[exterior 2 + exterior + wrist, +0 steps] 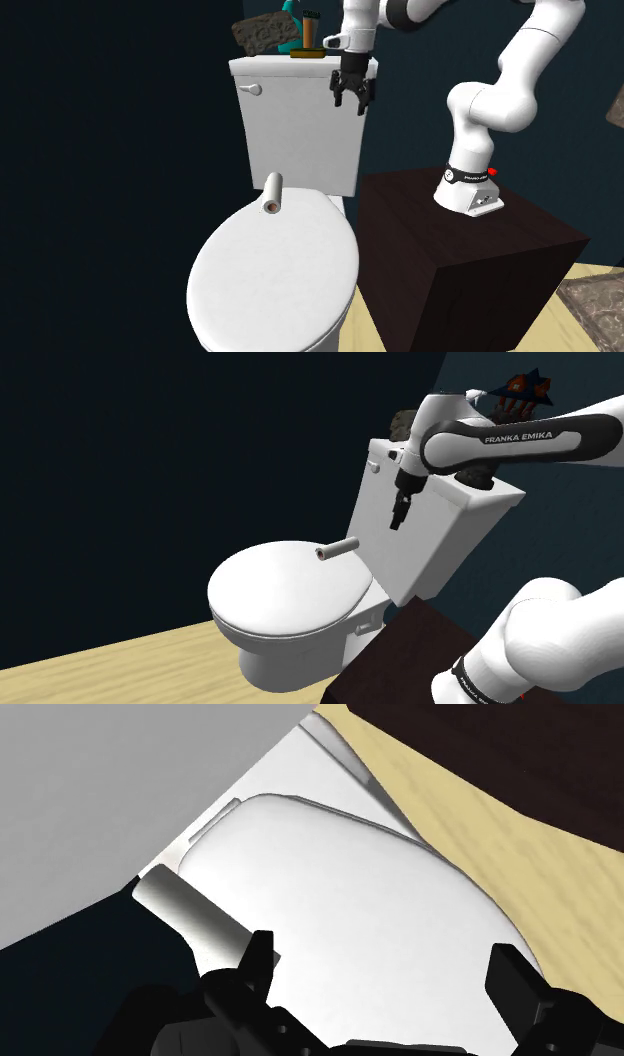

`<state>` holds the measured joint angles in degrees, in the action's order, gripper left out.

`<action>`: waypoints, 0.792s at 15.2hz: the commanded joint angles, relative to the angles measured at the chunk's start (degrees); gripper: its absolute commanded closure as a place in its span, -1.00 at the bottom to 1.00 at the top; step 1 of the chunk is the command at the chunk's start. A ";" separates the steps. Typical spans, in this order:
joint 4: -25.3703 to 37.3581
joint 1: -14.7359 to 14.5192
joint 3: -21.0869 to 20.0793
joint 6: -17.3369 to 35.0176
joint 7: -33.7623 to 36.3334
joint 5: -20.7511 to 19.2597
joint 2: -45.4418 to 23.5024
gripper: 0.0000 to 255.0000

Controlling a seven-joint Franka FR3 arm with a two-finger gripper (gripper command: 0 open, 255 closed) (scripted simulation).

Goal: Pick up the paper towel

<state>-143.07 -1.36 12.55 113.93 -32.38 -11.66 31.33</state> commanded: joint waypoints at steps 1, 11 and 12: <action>-0.27 -0.42 2.62 3.85 -5.20 -0.63 -3.14 -1.00; 7.07 -4.45 13.26 19.58 -33.29 6.10 -26.04 -1.00; 8.31 -4.65 13.76 20.72 -36.53 7.82 -28.67 -1.00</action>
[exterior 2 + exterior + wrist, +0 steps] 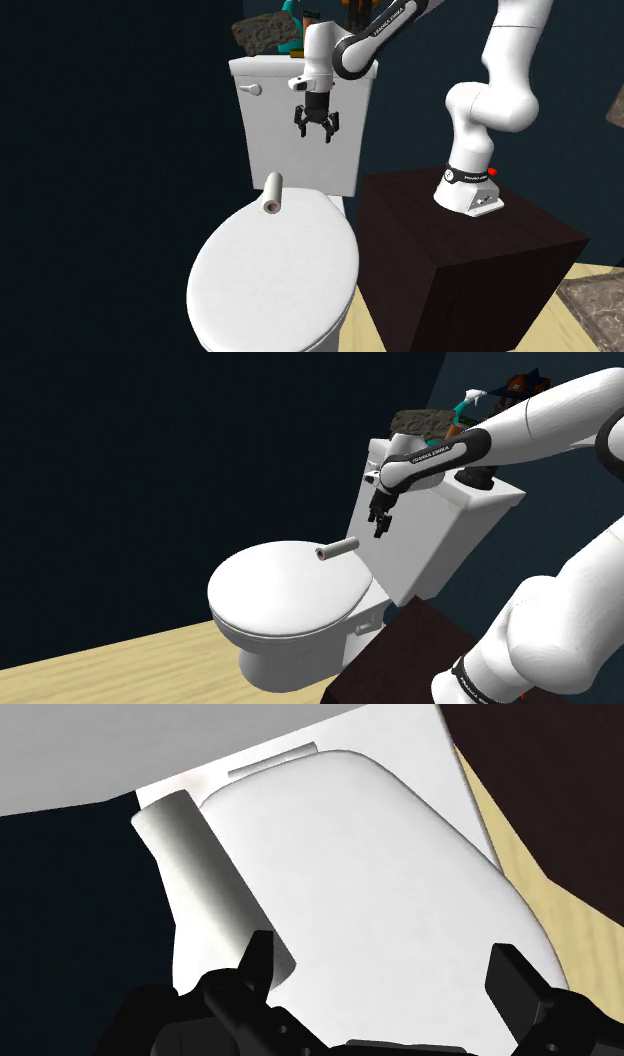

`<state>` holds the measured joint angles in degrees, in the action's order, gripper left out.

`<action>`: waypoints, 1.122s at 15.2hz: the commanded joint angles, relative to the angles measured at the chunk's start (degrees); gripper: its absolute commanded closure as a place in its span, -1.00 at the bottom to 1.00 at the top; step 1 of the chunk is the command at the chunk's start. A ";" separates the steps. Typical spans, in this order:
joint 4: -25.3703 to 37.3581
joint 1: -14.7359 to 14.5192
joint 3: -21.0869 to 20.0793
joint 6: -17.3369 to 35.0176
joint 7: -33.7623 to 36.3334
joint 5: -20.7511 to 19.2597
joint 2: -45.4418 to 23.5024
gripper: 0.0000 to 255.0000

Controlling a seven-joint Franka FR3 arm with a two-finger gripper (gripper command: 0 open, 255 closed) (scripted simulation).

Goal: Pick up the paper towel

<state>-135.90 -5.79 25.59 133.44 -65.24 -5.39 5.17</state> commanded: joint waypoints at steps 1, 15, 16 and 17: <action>2.48 -0.31 1.04 2.24 -6.97 3.40 -5.16 -1.00; 29.13 9.36 -8.85 5.99 -42.09 20.36 -39.17 -1.00; 31.52 10.07 -9.73 5.77 -43.61 20.50 -41.40 -1.00; 32.93 10.46 -10.22 5.62 -44.46 20.54 -42.69 -1.00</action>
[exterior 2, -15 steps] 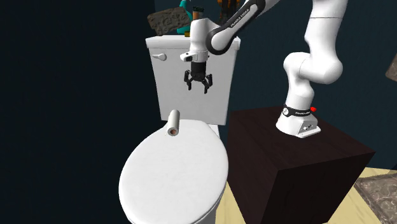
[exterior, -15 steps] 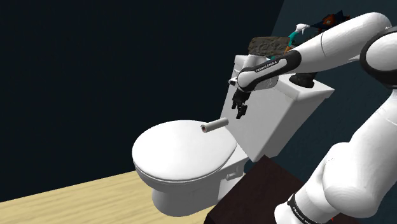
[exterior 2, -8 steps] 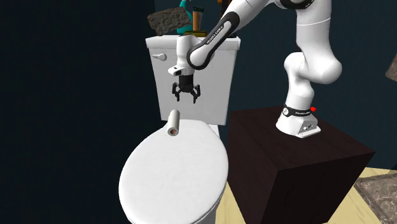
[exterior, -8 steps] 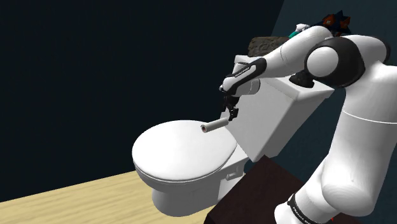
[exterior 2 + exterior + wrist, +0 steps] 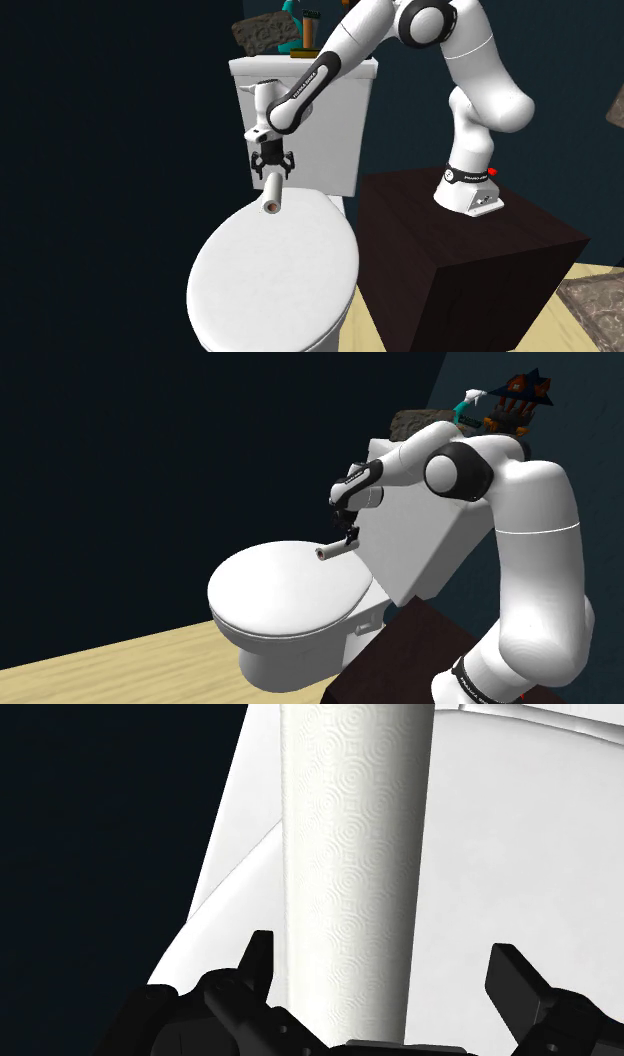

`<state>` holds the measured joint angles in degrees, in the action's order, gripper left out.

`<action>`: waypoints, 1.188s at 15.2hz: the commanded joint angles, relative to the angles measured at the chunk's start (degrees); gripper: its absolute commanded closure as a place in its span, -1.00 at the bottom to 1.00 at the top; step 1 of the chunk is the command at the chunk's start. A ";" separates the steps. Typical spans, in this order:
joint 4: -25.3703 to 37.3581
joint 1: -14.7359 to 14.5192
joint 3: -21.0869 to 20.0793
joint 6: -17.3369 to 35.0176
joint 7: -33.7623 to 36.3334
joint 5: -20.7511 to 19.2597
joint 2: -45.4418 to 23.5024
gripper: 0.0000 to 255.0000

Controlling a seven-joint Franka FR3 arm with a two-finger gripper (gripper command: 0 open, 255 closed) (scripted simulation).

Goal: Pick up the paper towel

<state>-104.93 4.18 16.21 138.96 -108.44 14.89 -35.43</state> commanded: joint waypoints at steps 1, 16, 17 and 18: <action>2.06 0.63 -1.02 0.57 -1.37 0.43 -2.67 -1.00; 3.08 1.50 -2.16 3.56 -2.15 1.60 -6.69 1.00; 3.05 1.51 -2.16 3.59 -2.16 1.61 -6.68 1.00; 3.02 1.50 -2.17 3.61 -2.16 1.61 -6.68 1.00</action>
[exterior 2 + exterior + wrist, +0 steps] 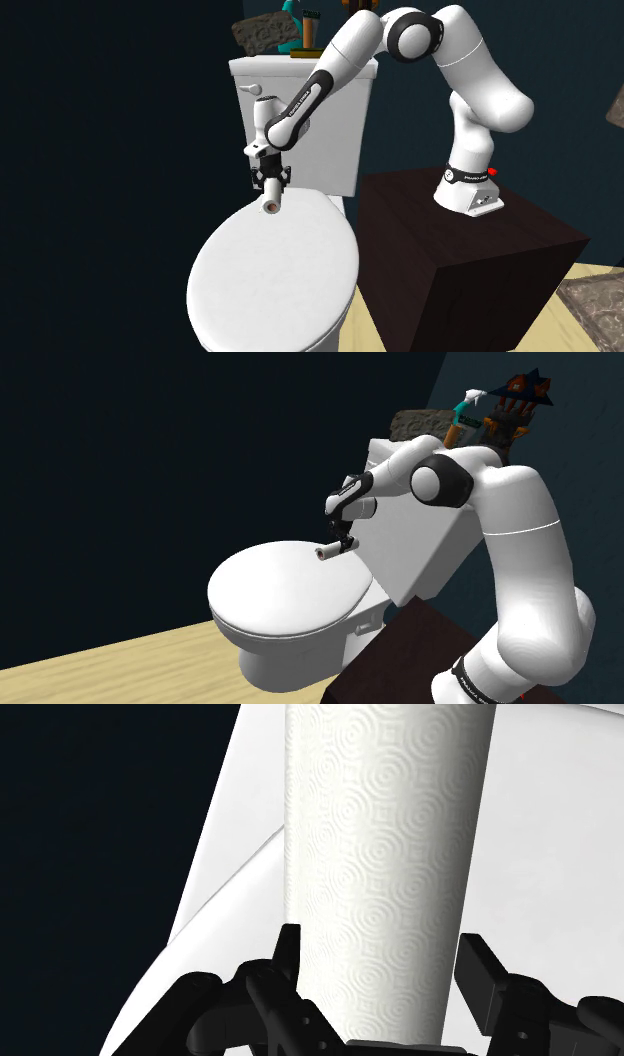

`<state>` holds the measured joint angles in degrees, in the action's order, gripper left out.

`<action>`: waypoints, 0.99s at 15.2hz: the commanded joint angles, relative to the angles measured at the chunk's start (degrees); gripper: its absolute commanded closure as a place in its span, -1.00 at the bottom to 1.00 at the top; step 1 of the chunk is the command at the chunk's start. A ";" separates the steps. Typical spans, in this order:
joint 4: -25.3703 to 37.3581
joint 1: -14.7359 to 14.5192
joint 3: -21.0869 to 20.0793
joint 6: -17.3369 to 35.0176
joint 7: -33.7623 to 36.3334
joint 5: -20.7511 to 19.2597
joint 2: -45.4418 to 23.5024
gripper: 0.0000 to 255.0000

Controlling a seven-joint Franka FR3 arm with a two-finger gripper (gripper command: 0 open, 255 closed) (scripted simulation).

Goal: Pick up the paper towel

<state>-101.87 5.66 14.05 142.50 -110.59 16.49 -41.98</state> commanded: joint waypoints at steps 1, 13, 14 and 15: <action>-0.05 -0.03 0.02 0.02 0.05 -0.02 -0.07 1.00; -1.36 -1.49 2.02 -5.63 1.44 -2.19 6.94 1.00; -1.39 -1.60 2.18 -6.13 1.56 -2.38 7.48 1.00; -1.40 -1.71 2.33 -6.65 1.69 -2.58 8.02 1.00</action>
<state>-103.36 4.07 16.24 136.39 -109.06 14.10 -34.39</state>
